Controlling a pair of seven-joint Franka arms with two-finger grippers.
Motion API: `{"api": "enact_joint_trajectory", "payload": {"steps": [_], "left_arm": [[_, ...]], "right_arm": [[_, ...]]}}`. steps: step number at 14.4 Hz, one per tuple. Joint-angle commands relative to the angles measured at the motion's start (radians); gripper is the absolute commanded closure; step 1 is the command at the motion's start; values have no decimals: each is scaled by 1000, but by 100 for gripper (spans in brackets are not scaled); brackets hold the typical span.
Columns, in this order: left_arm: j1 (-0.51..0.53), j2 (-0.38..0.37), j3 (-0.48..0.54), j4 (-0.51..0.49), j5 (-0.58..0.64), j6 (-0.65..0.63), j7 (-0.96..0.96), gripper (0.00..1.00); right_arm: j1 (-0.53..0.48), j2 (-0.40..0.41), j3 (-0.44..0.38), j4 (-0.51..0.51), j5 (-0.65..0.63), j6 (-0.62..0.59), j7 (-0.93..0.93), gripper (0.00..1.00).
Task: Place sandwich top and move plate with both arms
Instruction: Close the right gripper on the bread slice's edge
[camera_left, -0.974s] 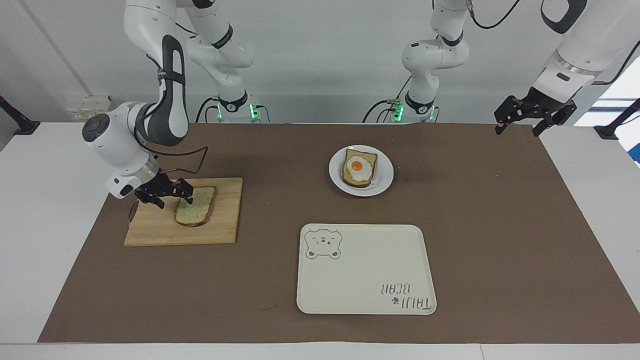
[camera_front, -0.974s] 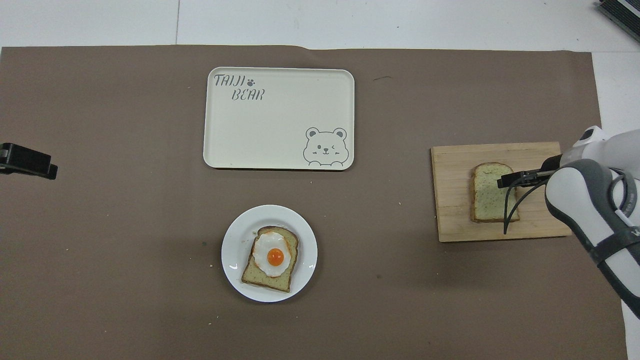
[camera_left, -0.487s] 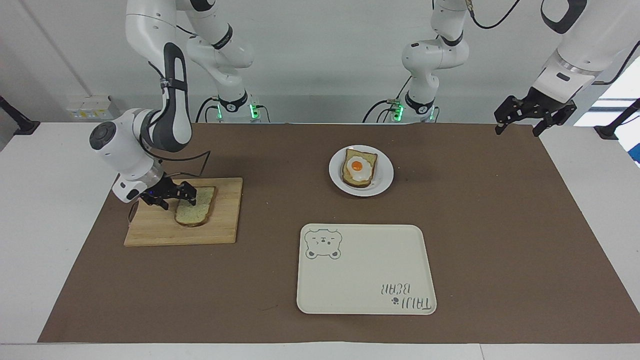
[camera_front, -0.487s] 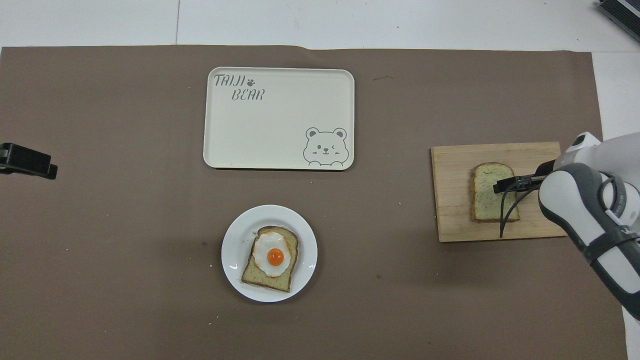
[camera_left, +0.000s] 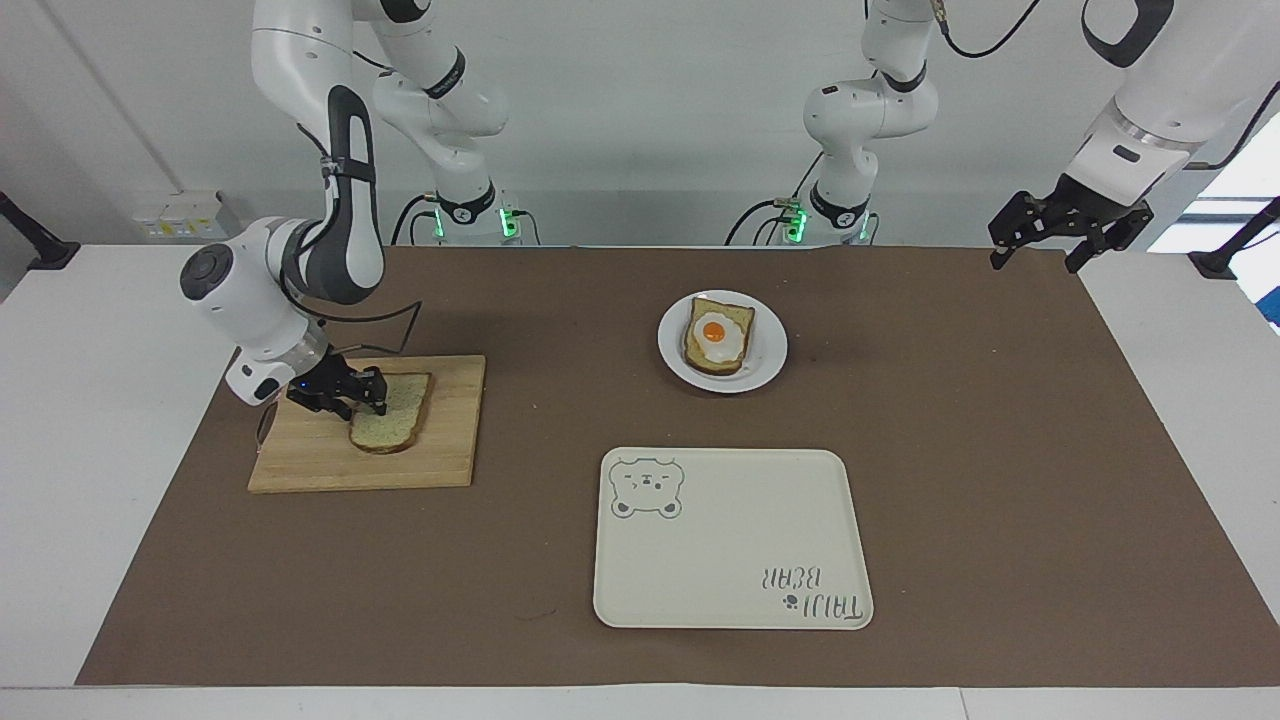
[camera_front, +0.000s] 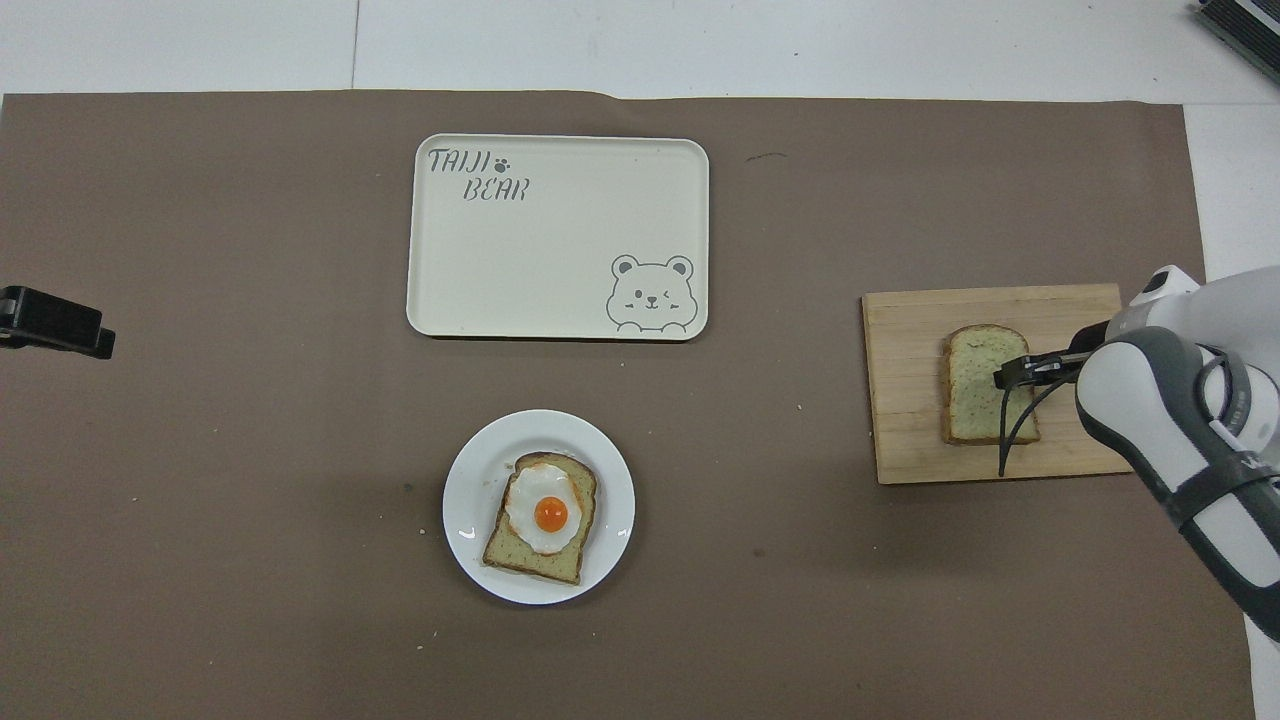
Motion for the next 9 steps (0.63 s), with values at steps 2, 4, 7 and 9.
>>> {"api": "enact_joint_trajectory", "payload": {"steps": [2, 4, 7, 9], "left_arm": [[12, -5, -4, 11, -9, -17, 5, 0], [12, -5, -4, 11, -9, -17, 5, 0], [12, -5, -4, 11, -9, -17, 5, 0], [12, -5, -4, 11, -9, -17, 5, 0]], "right_arm": [[-18, -7, 9, -16, 32, 15, -32, 100], [-18, -6, 8, -16, 33, 14, -30, 100], [-18, -6, 8, -13, 32, 12, -26, 100], [-21, -4, 9, -5, 32, 2, -27, 100]]}}
